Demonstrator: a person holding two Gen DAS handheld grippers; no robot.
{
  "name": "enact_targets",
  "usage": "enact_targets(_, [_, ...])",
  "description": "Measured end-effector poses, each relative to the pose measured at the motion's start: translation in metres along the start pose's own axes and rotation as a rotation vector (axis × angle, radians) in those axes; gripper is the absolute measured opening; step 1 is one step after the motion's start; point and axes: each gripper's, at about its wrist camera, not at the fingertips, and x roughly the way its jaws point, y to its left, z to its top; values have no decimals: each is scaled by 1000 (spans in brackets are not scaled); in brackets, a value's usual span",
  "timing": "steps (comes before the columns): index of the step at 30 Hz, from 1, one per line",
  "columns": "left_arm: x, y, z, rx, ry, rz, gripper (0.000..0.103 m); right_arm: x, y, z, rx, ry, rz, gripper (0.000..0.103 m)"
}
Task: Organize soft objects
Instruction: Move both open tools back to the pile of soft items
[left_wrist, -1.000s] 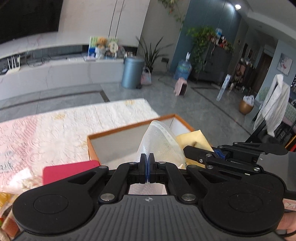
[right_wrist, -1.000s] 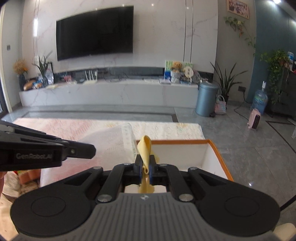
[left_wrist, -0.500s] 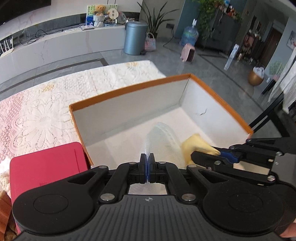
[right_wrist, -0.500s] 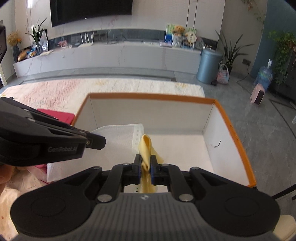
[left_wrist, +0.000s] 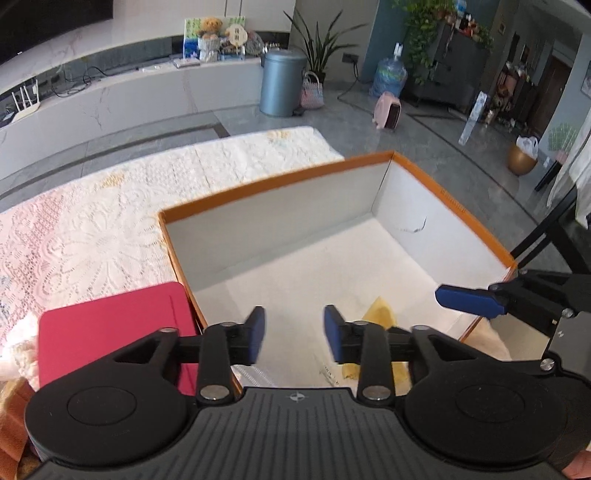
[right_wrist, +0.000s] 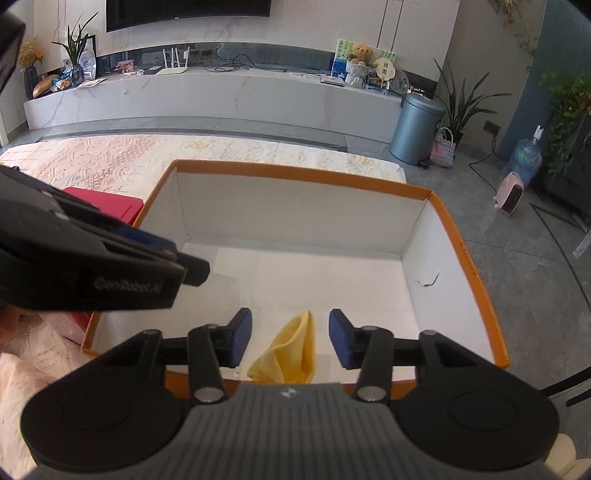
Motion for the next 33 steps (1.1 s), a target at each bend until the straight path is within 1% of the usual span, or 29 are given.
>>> enact_targets(1, [-6, 1, 0, -8, -12, -5, 58, -3, 0, 0, 1, -4, -7, 61])
enact_targets(2, [-11, 2, 1, -13, -24, -13, 65, -8, 0, 0, 3, -13, -17, 67])
enact_targets(3, [-17, 2, 2, -16, -36, -18, 67, -13, 0, 0, 4, -25, -27, 77])
enact_targets(4, [-23, 3, 2, -16, -49, -19, 67, -18, 1, 0, 2, -37, -36, 82])
enact_targets(8, [-47, 1, 4, -7, -111, -8, 69, -39, 3, 1, -15, -69, -74, 82])
enact_targets(11, [-69, 1, 5, -11, -164, -16, 69, -60, 7, 0, -13, -109, -92, 82])
enact_targets(12, [-77, 1, 4, -13, -186, -21, 70, -68, 9, 0, -9, -126, -95, 83])
enact_targets(15, [-101, 0, -2, 0, -255, -22, 72, -93, 16, -2, 13, -184, -100, 91])
enact_targets(16, [-109, 0, -5, 8, -275, -15, 72, -101, 19, -3, 24, -206, -97, 92])
enact_targets(19, [-130, 1, -18, 27, -327, 13, 73, -120, 29, -7, 69, -254, -80, 92])
enact_targets(24, [-158, 10, -45, 35, -386, 51, 73, -142, 51, -19, 164, -319, -31, 94])
enact_targets(26, [-165, 15, -56, 24, -403, 68, 73, -145, 61, -25, 200, -339, -21, 94])
enact_targets(30, [-173, 29, -82, 0, -434, 113, 73, -145, 81, -38, 275, -354, 0, 94])
enact_targets(33, [-176, 43, -103, -22, -431, 147, 73, -137, 98, -50, 317, -349, 6, 94])
